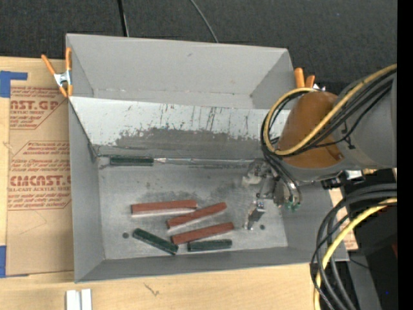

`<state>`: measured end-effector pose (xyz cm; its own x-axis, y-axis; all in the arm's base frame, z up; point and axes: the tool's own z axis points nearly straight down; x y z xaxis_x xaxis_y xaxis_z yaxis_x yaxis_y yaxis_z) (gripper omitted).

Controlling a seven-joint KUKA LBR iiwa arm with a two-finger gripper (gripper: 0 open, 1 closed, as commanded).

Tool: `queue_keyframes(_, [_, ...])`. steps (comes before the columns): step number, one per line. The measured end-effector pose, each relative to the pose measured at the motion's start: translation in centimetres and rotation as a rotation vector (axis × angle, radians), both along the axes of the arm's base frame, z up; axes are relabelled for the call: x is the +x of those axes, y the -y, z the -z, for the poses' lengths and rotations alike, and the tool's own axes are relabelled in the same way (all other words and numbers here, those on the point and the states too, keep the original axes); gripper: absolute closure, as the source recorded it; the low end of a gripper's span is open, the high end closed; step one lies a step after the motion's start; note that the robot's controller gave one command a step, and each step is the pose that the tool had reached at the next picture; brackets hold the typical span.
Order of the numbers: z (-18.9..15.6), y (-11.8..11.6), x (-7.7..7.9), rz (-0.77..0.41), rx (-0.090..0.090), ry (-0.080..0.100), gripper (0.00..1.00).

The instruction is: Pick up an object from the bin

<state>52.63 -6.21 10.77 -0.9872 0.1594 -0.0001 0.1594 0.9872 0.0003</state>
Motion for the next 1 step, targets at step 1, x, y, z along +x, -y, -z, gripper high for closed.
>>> queue_keyframes(1, [3.19, -6.20, -0.07, -0.085, -0.002, 0.019, 1.00])
